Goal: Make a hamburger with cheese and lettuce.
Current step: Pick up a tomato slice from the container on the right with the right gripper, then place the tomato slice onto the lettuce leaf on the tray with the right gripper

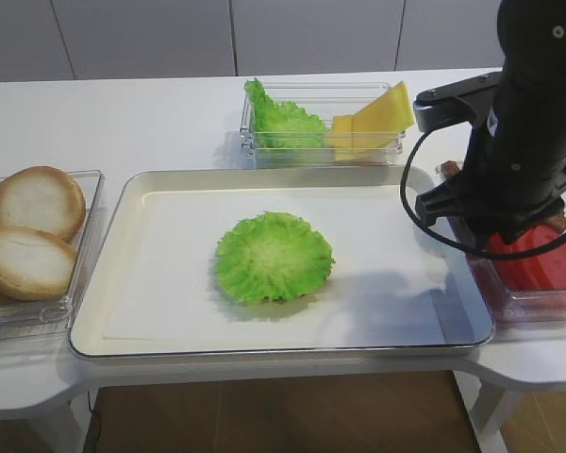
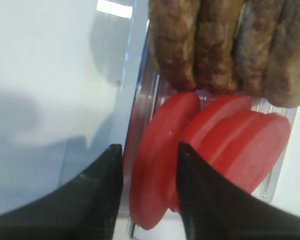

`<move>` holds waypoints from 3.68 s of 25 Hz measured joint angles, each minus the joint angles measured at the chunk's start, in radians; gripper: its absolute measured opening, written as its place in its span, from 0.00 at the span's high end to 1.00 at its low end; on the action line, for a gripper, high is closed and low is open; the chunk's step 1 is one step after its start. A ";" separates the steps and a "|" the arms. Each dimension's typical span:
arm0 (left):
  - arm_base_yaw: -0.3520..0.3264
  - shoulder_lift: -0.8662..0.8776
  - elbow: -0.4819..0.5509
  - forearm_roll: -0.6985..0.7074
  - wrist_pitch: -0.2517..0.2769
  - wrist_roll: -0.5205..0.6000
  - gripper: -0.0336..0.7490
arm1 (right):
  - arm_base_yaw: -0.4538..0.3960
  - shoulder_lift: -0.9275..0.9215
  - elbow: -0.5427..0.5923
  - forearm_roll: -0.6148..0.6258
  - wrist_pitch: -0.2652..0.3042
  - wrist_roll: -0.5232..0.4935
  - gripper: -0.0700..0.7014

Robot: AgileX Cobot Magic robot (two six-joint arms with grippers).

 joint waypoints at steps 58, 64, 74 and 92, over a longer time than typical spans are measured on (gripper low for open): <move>0.000 0.000 0.000 0.000 0.000 0.000 0.35 | 0.110 -0.152 -0.288 0.058 0.211 -0.097 0.82; 0.000 0.000 0.000 0.000 0.000 0.000 0.35 | 0.251 -0.110 -0.302 0.006 0.220 -0.038 0.82; 0.000 0.000 0.000 0.000 0.000 0.000 0.35 | 0.416 0.128 -0.493 -0.159 0.230 0.023 0.82; 0.000 0.000 0.000 0.000 0.000 0.000 0.35 | 0.418 0.297 -0.558 -0.168 0.229 0.019 0.82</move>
